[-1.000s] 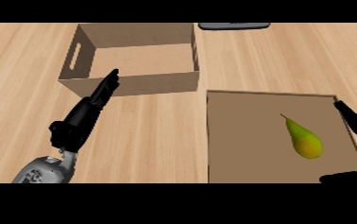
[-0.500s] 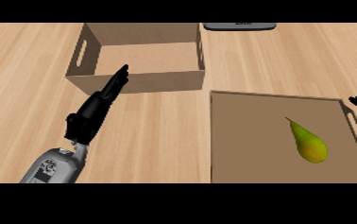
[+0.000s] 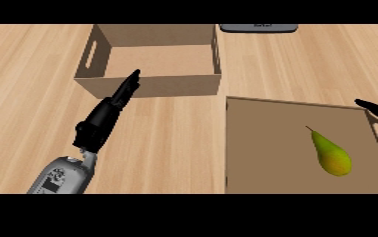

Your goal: Pick the pear from the tray and place it in the cardboard box

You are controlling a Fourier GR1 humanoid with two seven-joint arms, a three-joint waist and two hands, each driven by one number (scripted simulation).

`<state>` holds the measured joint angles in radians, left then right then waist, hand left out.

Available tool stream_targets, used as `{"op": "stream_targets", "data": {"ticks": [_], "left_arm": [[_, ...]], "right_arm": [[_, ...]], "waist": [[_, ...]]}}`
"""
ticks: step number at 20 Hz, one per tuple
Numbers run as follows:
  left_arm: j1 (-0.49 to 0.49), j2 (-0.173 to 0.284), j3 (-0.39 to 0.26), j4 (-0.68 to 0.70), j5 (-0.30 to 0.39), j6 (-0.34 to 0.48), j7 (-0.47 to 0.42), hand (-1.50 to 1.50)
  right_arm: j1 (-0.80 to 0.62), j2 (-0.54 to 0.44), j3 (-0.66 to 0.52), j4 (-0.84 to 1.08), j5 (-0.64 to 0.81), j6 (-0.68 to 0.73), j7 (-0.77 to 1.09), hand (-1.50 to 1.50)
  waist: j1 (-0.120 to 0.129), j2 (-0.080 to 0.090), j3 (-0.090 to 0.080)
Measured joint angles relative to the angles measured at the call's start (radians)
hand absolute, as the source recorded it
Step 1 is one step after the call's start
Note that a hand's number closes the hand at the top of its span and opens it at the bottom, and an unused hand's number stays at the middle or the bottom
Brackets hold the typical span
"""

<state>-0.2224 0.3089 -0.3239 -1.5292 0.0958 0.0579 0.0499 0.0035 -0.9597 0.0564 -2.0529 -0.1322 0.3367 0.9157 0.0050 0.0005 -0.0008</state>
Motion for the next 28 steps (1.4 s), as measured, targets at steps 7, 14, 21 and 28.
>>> {"op": "stream_targets", "data": {"ticks": [7,14,21,28], "left_arm": [[-0.004,-0.02,0.044,0.011,-0.024,-0.042,-0.002,0.0],[-0.003,-0.044,0.074,0.006,-0.044,-0.067,0.02,0.0],[-0.006,-0.087,0.107,0.014,-0.091,-0.093,0.022,0.0],[0.027,-0.111,0.138,-0.012,-0.123,-0.131,0.023,0.0]], "right_arm": [[-0.079,0.139,0.08,0.104,0.121,0.012,0.005,-1.5],[-0.067,0.226,0.123,0.192,0.225,0.039,-0.017,-1.5],[-0.055,0.319,0.092,0.256,0.36,0.063,-0.1,-1.5],[-0.051,0.379,0.052,0.305,0.442,0.136,-0.153,-1.5]], "waist": [[0.0,0.0,0.001],[-0.003,-0.001,0.001],[-0.005,-0.002,0.001],[-0.005,-0.001,0.001]]}}
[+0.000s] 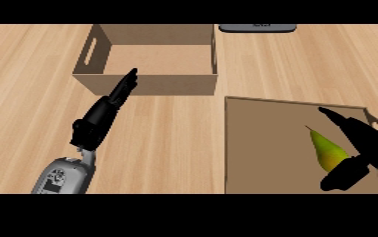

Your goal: Pick the pear from the tray and place it in the cardboard box

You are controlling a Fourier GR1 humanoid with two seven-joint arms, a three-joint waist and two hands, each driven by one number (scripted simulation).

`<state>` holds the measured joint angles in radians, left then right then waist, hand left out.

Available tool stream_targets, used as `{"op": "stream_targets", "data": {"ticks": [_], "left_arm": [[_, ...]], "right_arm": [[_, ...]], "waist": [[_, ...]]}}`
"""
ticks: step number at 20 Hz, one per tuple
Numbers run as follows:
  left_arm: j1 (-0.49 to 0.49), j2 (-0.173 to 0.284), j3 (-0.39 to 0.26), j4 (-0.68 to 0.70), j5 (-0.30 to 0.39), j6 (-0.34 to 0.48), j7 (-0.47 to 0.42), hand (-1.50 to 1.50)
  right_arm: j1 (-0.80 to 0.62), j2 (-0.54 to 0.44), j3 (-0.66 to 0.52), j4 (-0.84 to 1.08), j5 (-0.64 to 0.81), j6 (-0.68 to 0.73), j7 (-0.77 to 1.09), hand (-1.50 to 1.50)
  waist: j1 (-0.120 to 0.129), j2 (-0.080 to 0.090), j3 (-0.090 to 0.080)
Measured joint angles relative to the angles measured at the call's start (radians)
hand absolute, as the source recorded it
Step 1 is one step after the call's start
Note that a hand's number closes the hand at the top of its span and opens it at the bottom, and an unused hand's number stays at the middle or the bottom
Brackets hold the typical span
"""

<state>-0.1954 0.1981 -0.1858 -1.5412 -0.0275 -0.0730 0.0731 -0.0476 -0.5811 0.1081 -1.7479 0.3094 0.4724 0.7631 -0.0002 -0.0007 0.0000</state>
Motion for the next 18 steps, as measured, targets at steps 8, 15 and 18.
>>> {"op": "stream_targets", "data": {"ticks": [8,15,18], "left_arm": [[-0.005,-0.044,0.022,0.022,-0.041,-0.021,-0.004,0.0],[-0.006,-0.054,0.058,0.041,-0.061,-0.052,-0.031,0.0],[-0.001,-0.05,0.077,0.02,-0.059,-0.074,-0.018,0.0]], "right_arm": [[0.016,0.072,-0.019,0.036,0.072,0.066,-0.024,-1.5],[0.039,0.104,-0.046,0.079,0.141,0.103,-0.088,-1.5],[0.037,0.116,-0.056,0.103,0.177,0.112,-0.115,-1.5]], "waist": [[-0.001,0.001,0.0],[-0.002,0.0,0.0],[-0.001,0.0,0.0]]}}
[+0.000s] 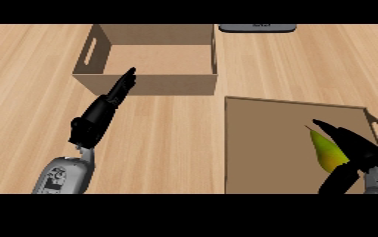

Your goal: Pick the pear from the tray and place it in the cardboard box

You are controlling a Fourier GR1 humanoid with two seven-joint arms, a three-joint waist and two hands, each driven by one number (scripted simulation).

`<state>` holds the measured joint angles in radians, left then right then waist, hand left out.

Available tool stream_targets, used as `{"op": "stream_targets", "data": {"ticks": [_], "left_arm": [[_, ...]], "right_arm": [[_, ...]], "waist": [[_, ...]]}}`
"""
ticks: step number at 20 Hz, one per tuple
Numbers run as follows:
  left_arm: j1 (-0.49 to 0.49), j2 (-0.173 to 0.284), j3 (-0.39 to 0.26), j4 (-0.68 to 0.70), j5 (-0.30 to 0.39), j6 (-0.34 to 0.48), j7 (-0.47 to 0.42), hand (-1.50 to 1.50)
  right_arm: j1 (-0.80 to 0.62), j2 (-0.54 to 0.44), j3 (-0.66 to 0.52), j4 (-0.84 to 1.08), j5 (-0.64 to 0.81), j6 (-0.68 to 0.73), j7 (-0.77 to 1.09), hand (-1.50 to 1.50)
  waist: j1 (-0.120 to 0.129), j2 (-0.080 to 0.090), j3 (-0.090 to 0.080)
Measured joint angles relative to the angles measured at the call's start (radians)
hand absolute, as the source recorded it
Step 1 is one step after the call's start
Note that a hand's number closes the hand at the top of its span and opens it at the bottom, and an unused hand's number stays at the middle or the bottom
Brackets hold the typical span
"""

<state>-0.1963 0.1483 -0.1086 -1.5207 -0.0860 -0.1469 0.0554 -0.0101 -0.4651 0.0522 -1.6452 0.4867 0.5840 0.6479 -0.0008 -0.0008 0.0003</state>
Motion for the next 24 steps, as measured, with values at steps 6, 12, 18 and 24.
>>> {"op": "stream_targets", "data": {"ticks": [6,12,18,24], "left_arm": [[0.016,-0.025,-0.001,-0.02,-0.023,0.0,0.009,0.0],[0.0,-0.033,0.009,-0.027,-0.022,-0.014,0.032,0.0],[0.002,-0.043,0.008,-0.033,-0.031,-0.012,0.045,0.0],[-0.008,-0.048,0.003,-0.014,-0.03,-0.028,0.031,0.0]], "right_arm": [[0.021,0.031,0.02,0.02,0.097,-0.026,-0.039,-1.5],[-0.004,0.022,0.005,0.067,0.147,-0.043,-0.109,1.5],[-0.021,0.012,0.012,0.095,0.213,-0.09,-0.17,1.5],[-0.111,0.142,0.185,0.027,0.363,-0.179,-0.113,1.5]], "waist": [[0.0,-0.006,-0.006],[0.002,-0.013,-0.019],[0.001,-0.012,-0.019],[0.027,-0.005,-0.012]]}}
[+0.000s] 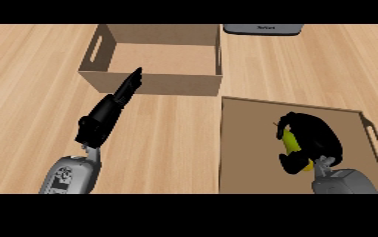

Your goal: Pick the pear from the tray and place it in the cardboard box

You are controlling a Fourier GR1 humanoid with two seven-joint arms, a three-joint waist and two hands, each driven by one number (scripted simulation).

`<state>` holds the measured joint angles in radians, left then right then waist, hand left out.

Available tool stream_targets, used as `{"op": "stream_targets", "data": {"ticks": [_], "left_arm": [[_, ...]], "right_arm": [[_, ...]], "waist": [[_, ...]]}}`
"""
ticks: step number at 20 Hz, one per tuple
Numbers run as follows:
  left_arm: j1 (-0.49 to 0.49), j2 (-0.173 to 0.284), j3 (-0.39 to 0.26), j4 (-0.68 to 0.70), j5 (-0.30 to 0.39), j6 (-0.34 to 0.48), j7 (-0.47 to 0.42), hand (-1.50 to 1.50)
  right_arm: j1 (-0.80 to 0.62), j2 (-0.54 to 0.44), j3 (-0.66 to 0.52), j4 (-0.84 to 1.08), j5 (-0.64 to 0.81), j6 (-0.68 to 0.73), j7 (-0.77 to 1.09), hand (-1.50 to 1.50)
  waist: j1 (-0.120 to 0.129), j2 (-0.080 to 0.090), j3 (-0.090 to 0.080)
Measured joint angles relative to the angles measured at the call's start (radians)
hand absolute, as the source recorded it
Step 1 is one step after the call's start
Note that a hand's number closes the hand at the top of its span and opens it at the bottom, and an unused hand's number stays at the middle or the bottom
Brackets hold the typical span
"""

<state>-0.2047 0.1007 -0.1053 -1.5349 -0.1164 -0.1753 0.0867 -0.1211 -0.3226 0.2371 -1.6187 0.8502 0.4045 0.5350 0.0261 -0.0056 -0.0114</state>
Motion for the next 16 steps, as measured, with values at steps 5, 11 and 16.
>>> {"op": "stream_targets", "data": {"ticks": [5,11,16], "left_arm": [[-0.032,-0.017,-0.033,0.013,-0.006,-0.017,0.004,0.0],[-0.057,-0.023,-0.031,0.043,-0.012,-0.013,0.0,0.0],[-0.059,-0.028,-0.03,0.045,-0.015,-0.009,0.001,0.0]], "right_arm": [[-0.191,0.198,0.247,-0.013,0.171,-0.075,0.098,1.5],[-0.422,0.293,0.498,0.044,0.256,-0.201,0.327,1.5],[-0.618,0.31,0.645,0.038,0.163,-0.267,0.488,1.5]], "waist": [[0.068,0.007,0.005],[0.07,0.009,0.008],[0.062,0.006,0.009]]}}
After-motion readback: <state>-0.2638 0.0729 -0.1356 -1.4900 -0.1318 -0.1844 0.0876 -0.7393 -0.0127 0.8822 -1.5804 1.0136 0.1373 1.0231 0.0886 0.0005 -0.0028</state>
